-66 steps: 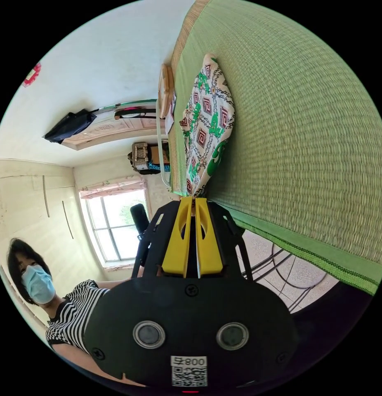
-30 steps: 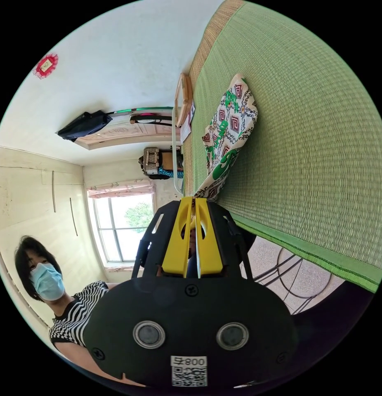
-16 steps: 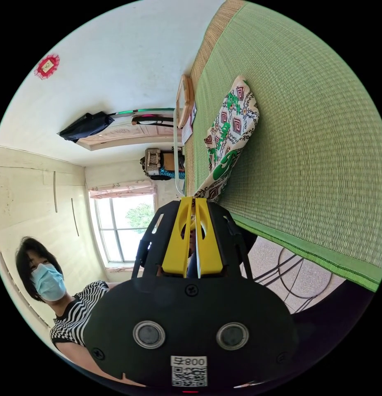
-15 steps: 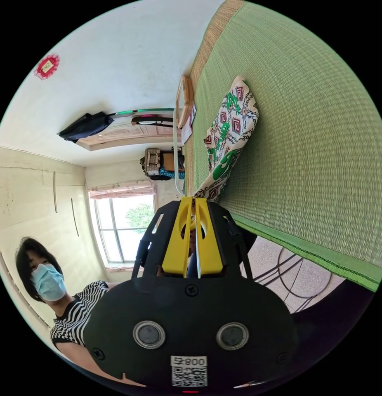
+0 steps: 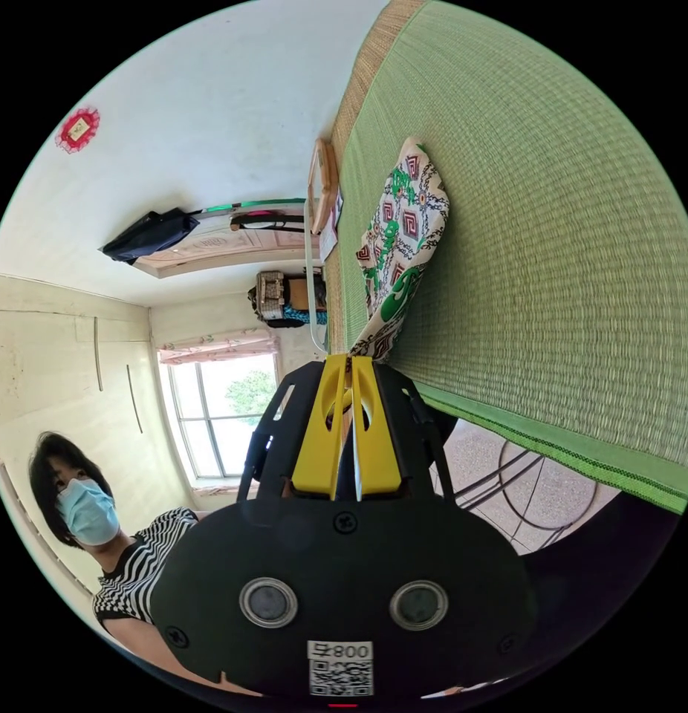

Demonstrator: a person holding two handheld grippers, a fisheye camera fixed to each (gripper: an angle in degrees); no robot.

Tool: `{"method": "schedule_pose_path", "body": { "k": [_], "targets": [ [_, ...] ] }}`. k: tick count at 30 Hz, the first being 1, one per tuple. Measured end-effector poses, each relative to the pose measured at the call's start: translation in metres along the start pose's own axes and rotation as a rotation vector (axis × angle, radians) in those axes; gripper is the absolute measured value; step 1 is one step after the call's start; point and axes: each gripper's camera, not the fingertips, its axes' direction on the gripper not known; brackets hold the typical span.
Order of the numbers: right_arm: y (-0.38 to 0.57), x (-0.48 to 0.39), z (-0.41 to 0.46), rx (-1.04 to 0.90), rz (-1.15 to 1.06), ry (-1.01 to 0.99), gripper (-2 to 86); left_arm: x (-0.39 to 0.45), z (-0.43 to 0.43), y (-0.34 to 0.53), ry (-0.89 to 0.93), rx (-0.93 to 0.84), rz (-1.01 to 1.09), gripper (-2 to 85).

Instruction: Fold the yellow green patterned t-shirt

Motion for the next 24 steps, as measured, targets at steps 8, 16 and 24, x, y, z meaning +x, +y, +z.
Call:
{"method": "schedule_pose_path", "body": {
  "k": [8,16,24],
  "targets": [
    [0.002,0.004,0.006,0.006,0.022,0.001,0.8,0.033,0.052,0.019,-0.269,-0.042,0.162,9.8],
    [0.003,-0.001,0.008,0.009,0.026,0.014,0.8,0.056,0.128,0.037,-0.437,-0.171,0.293,10.0],
    [0.007,-0.008,0.014,0.012,0.036,0.003,0.9,0.060,0.174,0.056,-0.498,-0.233,0.334,10.1]
  ]
}}
